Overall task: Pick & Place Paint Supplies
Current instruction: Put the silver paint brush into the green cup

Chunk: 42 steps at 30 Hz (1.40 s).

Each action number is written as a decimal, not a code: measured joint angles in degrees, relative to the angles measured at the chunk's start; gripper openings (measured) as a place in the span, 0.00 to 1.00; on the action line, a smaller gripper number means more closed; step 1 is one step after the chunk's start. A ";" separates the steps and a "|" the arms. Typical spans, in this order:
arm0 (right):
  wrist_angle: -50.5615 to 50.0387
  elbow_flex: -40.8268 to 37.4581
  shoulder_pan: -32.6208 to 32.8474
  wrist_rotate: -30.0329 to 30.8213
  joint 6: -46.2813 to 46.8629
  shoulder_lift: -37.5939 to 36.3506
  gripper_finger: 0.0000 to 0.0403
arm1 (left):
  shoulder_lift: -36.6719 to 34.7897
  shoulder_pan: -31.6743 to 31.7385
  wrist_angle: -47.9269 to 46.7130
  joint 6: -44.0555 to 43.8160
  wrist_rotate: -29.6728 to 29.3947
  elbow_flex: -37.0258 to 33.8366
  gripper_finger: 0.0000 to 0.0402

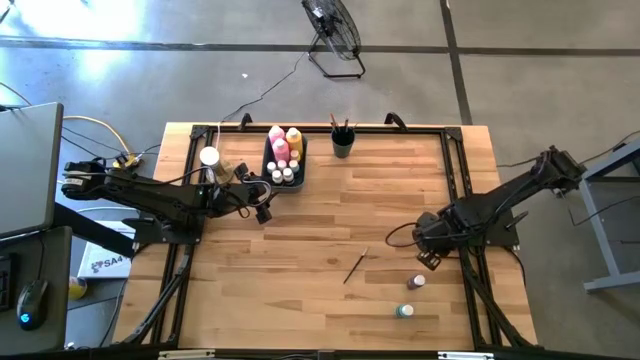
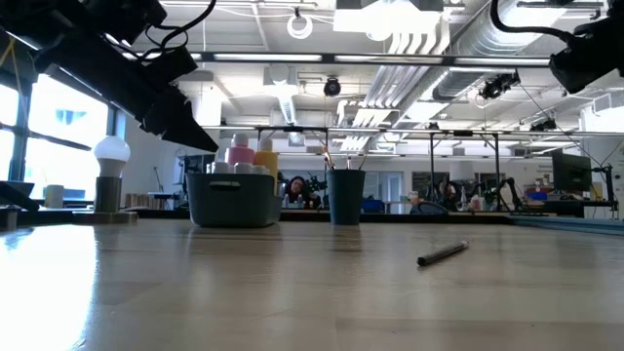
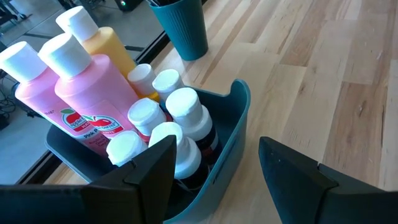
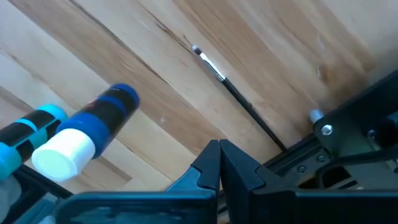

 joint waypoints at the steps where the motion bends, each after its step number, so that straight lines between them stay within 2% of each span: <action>1: 0.19 -0.14 0.41 0.00 0.85 0.00 0.00 | 0.00 0.00 0.00 0.00 0.00 0.00 0.56; 10: 9.29 -10.59 3.61 -3.23 9.77 -0.22 0.00 | 0.00 0.00 -0.02 0.00 0.00 0.00 0.56; 17: 16.29 -15.35 5.62 -7.39 19.13 -0.22 0.00 | 0.00 0.00 -0.02 0.00 0.00 0.00 0.56; 27: 18.28 -20.21 8.30 -2.61 28.00 -0.18 0.00 | 0.00 0.00 -0.07 -0.02 0.07 0.00 0.56; 35: 19.07 -20.58 7.70 -0.39 28.30 1.17 0.00 | 0.00 0.00 -0.09 -0.17 0.20 0.00 0.56; 42: 20.14 -20.24 7.60 -2.40 26.99 5.36 0.01 | 0.00 0.00 -0.17 -0.20 1.70 0.00 0.56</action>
